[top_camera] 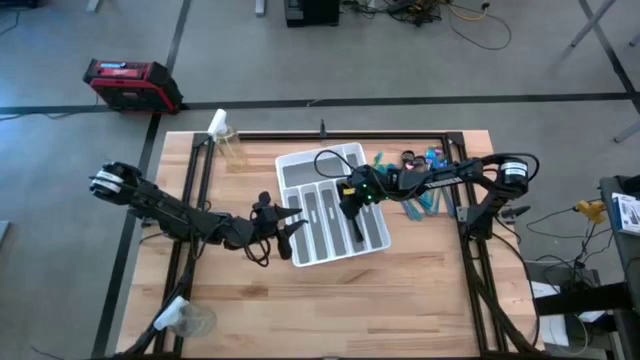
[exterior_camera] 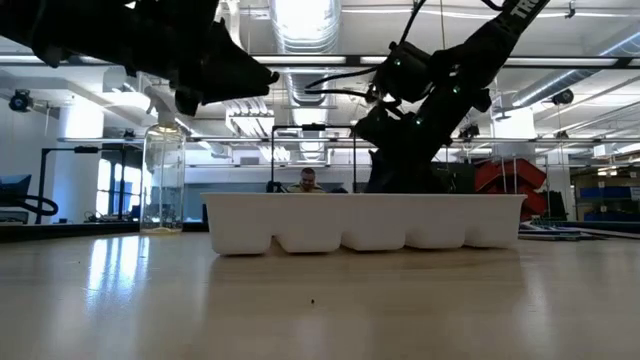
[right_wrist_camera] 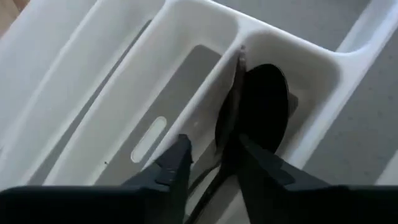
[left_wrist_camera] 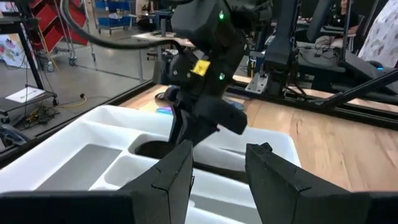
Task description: Sort silverware
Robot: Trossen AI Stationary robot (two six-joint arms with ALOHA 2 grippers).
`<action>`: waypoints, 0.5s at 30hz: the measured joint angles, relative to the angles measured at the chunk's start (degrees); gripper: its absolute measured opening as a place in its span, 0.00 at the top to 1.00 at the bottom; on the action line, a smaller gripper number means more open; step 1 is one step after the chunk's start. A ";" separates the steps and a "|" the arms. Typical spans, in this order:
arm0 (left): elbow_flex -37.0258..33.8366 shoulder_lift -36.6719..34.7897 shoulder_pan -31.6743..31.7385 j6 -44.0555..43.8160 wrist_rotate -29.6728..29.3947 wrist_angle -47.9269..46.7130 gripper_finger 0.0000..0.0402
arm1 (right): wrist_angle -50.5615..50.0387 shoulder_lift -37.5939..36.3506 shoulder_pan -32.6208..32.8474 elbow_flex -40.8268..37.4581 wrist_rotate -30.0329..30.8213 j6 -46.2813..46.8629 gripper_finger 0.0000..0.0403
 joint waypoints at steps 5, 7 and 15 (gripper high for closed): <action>0.27 -0.06 0.00 0.54 0.02 0.83 0.67 | -1.37 -2.68 0.13 -0.02 0.35 -4.92 0.61; 0.27 -0.12 0.00 0.52 0.00 1.13 0.67 | -3.74 -4.67 0.11 -0.02 2.16 -7.94 0.59; 0.27 -0.14 0.00 0.16 0.04 2.82 0.67 | -15.43 -10.49 0.03 0.04 11.72 -18.74 0.59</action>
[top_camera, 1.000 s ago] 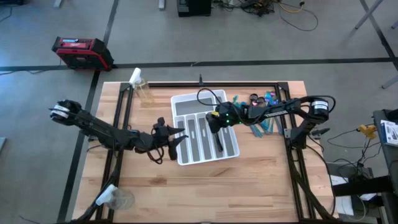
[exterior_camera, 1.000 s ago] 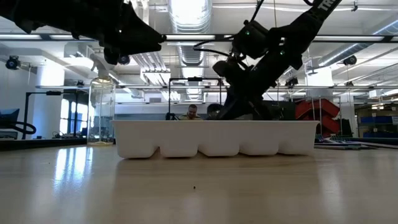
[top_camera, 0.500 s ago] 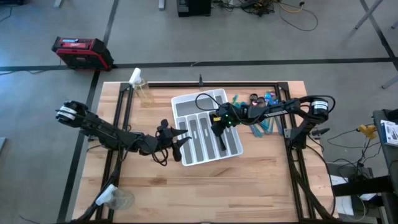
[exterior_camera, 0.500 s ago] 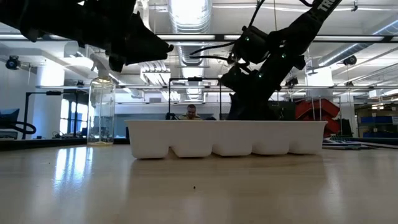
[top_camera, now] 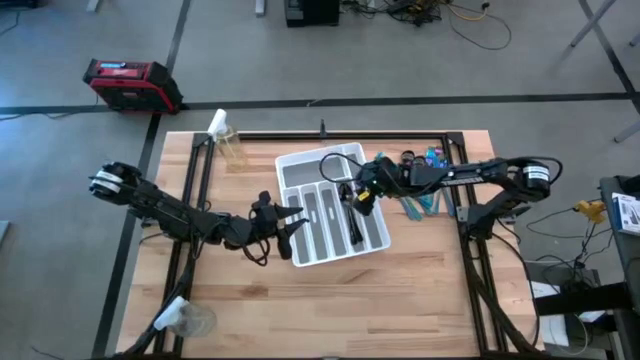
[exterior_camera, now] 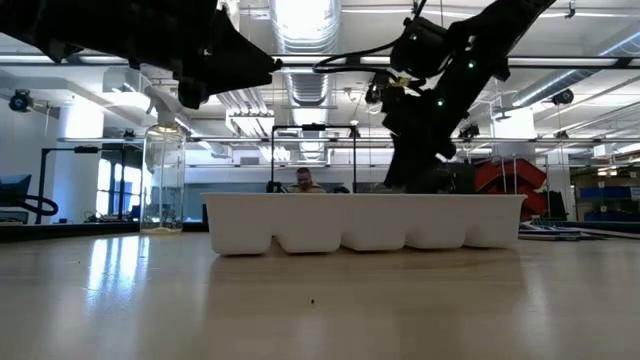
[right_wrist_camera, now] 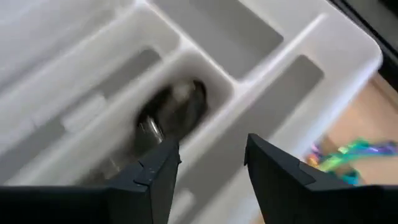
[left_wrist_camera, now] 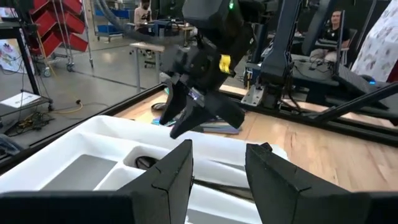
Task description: Sort silverware
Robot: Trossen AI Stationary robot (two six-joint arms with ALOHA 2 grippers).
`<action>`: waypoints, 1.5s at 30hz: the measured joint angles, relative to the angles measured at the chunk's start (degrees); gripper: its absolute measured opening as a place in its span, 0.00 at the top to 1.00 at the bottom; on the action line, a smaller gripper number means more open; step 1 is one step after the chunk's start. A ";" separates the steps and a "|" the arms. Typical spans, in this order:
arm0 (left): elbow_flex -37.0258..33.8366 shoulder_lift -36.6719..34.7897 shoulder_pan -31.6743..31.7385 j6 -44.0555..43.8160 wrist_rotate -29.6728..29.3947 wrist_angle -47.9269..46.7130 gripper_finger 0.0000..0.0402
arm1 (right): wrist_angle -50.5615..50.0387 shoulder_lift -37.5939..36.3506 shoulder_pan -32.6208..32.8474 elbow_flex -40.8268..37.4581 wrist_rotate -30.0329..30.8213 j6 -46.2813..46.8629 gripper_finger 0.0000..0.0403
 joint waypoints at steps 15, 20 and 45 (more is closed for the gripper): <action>0.00 3.44 -0.42 -1.22 0.09 6.77 0.67 | -20.24 -9.68 -19.90 -3.60 2.00 8.35 0.66; 0.02 6.82 -0.44 -2.89 1.90 9.89 0.67 | -15.75 -4.89 -30.71 -4.13 -6.05 12.67 0.59; 3.69 9.22 -0.55 -2.63 3.16 5.36 0.67 | -3.28 8.39 -32.44 -2.06 -6.01 12.52 0.97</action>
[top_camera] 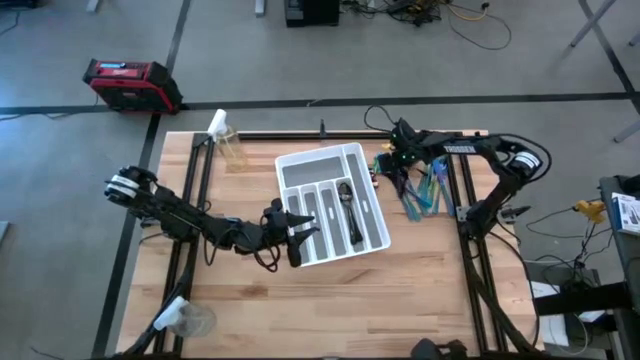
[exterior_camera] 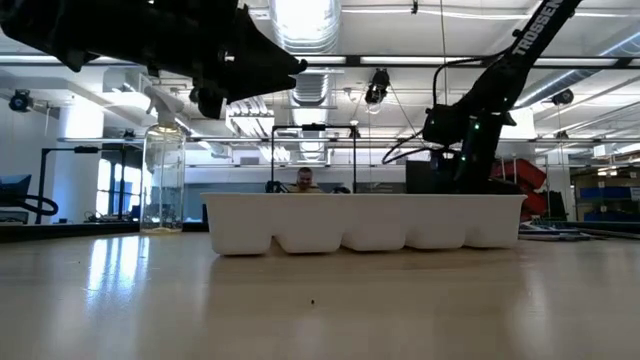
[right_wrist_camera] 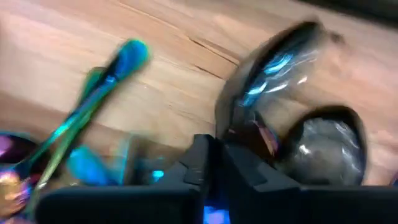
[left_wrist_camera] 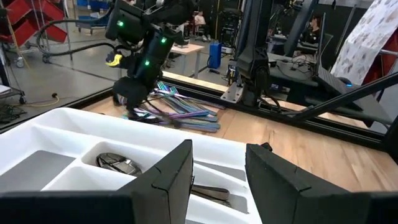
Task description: Sort silverware
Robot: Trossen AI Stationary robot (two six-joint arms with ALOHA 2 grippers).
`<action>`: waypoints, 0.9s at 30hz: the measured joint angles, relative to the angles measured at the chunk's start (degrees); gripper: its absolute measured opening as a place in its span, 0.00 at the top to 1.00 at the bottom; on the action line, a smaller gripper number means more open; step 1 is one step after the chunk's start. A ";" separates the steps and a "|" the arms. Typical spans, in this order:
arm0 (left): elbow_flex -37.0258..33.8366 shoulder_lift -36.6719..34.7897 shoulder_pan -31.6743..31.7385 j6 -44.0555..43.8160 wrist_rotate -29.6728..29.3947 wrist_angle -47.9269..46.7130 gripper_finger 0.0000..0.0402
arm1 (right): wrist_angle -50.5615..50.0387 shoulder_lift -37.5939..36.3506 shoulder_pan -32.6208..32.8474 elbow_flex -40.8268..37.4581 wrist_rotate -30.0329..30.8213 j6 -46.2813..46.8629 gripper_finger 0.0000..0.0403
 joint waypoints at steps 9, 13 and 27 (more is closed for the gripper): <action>0.00 -0.04 0.00 0.02 -0.01 1.22 0.67 | -0.76 -9.56 9.19 -0.19 -0.09 -2.41 1.00; 0.00 -0.04 0.00 0.02 -0.08 1.62 0.67 | -1.64 -15.19 16.44 -0.19 -0.14 -2.58 1.00; 3.31 0.07 0.13 3.98 -7.00 3.79 0.67 | 1.05 -13.58 37.21 2.21 1.49 12.21 1.00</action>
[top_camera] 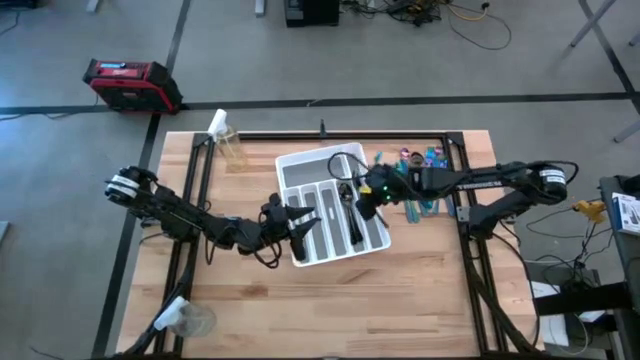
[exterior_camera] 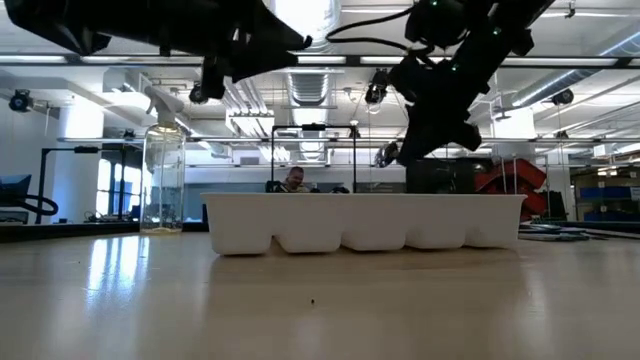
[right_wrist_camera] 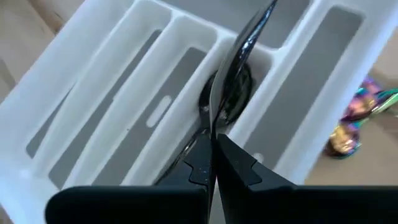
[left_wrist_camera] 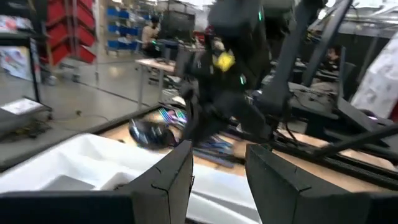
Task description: Sort silverware
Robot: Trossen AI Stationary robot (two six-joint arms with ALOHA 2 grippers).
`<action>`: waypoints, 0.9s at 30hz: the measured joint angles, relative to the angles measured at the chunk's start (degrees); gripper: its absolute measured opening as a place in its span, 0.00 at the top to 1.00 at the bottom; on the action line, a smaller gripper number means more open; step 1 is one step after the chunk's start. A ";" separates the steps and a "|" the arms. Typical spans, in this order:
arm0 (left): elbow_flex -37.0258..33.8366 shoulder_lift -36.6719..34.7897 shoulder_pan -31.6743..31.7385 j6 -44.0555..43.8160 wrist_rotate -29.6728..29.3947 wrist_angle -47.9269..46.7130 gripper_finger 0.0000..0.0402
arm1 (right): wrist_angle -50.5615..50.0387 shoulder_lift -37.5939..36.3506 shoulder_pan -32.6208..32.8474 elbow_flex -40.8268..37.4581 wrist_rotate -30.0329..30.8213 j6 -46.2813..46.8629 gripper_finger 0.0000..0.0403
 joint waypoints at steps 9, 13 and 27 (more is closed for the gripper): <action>8.32 -1.20 -0.11 -3.80 -3.84 -25.25 0.67 | -5.03 10.02 4.59 8.92 6.75 5.16 1.00; 14.43 -2.14 -0.11 -12.52 -3.83 -48.08 0.67 | -13.46 15.09 6.73 15.59 12.34 7.75 1.00; 21.49 -3.48 -0.86 -25.47 -4.18 -75.83 0.67 | -23.23 31.95 7.55 25.48 18.49 15.13 1.00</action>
